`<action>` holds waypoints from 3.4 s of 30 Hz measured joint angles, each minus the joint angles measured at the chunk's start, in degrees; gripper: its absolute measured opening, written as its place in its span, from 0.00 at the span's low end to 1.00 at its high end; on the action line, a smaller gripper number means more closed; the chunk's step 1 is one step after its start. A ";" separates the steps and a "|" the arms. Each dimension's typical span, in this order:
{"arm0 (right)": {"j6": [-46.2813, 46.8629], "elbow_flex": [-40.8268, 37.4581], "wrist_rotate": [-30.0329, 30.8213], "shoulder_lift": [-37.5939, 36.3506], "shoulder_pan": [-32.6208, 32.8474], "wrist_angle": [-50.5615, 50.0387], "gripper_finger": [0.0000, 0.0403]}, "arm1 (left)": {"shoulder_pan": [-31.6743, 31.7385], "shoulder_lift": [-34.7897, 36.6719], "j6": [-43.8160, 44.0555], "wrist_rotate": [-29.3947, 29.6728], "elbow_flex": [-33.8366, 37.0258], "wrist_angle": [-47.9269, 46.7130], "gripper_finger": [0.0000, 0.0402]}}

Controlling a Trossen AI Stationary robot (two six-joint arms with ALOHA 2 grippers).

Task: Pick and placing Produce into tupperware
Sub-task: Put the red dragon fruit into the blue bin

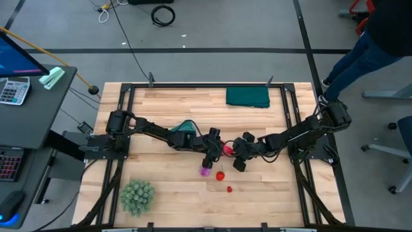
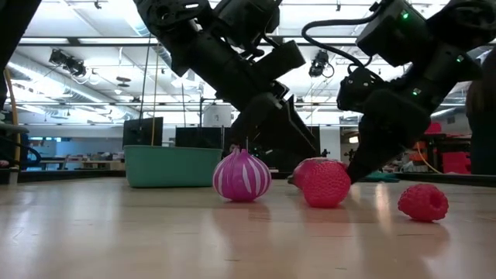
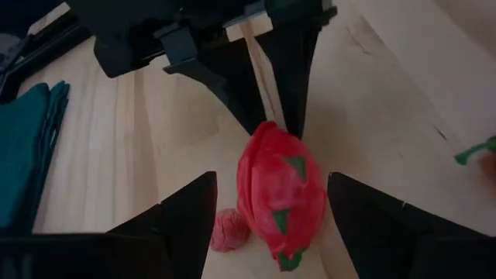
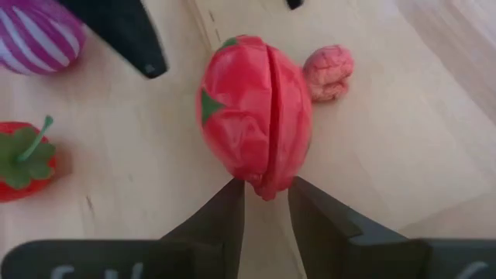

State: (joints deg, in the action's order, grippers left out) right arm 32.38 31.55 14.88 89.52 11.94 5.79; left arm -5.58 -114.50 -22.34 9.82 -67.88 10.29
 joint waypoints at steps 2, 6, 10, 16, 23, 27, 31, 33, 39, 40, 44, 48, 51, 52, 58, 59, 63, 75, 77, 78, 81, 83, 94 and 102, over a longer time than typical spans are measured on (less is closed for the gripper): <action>-0.02 0.00 -0.04 0.00 0.00 -0.15 0.27 | 0.00 0.00 -0.31 0.00 0.00 -0.13 0.62; 0.00 0.00 -0.01 0.00 0.00 -0.18 0.27 | -0.20 0.00 6.55 0.02 0.00 0.70 0.59; 0.00 0.00 -0.01 -0.02 0.00 -0.17 0.27 | -0.07 0.00 12.76 -0.02 0.00 -0.02 0.56; 0.00 0.00 -0.01 -0.04 0.00 -0.16 0.27 | -0.07 0.00 12.75 -0.98 0.00 -0.29 0.55; 0.00 0.00 -0.01 -0.04 0.00 -0.16 0.27 | -0.09 0.00 13.99 -5.86 0.00 1.58 0.63; -0.02 0.00 0.01 -0.04 0.00 -0.16 0.27 | 0.83 0.00 14.08 -5.62 0.00 3.24 0.66; -0.99 0.00 0.02 -0.05 -0.22 -0.14 0.27 | 2.19 0.00 15.17 -4.76 0.00 4.00 0.67; -1.08 0.00 0.04 -0.07 -0.48 -0.14 0.27 | 2.62 -0.61 17.06 -4.79 -0.02 4.68 0.66; -2.27 0.00 0.12 -0.09 -0.96 0.59 0.27 | 2.29 -4.55 16.65 -6.67 -0.10 6.33 0.67; -2.29 0.00 0.06 -0.09 -0.96 0.63 0.27 | 2.18 -5.12 15.91 -6.66 -0.23 6.55 0.67; -2.44 0.00 0.05 -0.09 -0.96 1.23 0.27 | 2.52 -5.53 15.91 -6.81 -0.48 7.15 0.67; -2.59 0.00 0.06 -0.09 -0.96 1.84 0.27 | 2.95 -5.53 16.87 -6.75 -0.48 7.57 0.67; -2.55 0.00 0.06 -0.09 -0.96 2.00 0.27 | 2.91 -5.53 18.19 -6.69 -0.55 7.55 0.67; -2.48 0.00 0.08 -0.09 -0.96 2.10 0.27 | 2.89 -5.53 18.99 -6.69 -0.55 6.84 0.67; -2.43 0.00 0.08 -0.09 -0.96 2.26 0.27 | 2.43 -5.51 20.61 -6.66 -0.59 4.68 0.67; -2.43 0.00 0.08 -0.09 -0.96 2.26 0.27 | 2.43 -5.51 20.65 -6.66 -0.59 4.66 0.67; -2.43 0.00 0.07 -0.09 -0.96 2.31 0.27 | 2.41 -5.51 21.91 -6.66 -0.58 4.16 0.67; -2.45 0.02 0.10 -0.09 -0.96 3.03 0.27 | 2.34 -8.17 23.33 -6.70 -0.51 4.81 0.67; -2.45 0.00 0.08 -0.09 -0.96 2.99 0.27 | 2.36 -8.11 23.28 -6.71 -0.52 4.81 0.67; -2.45 0.00 0.10 -0.09 -0.96 2.99 0.27 | 2.38 -8.09 23.27 -6.71 -0.52 4.88 0.66; -2.47 0.00 0.10 -0.09 -0.96 2.89 0.27 | 2.38 -8.09 23.23 -6.70 -0.50 5.22 0.63; -2.48 0.00 0.09 -0.09 -0.96 2.87 0.27 | 2.40 -8.09 23.27 -6.70 -0.50 5.18 0.61; -2.54 0.01 0.06 -0.09 -0.96 1.62 0.27 | 2.46 -4.35 23.23 -6.67 -0.45 3.14 0.62; -1.97 0.00 0.04 -0.09 -0.96 -1.38 0.27 | 4.46 7.47 24.66 -6.40 -0.48 -13.22 0.59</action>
State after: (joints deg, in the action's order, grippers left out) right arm 30.41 31.55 14.92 89.43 10.98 4.40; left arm -1.12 -107.03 2.32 3.43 -68.36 -2.94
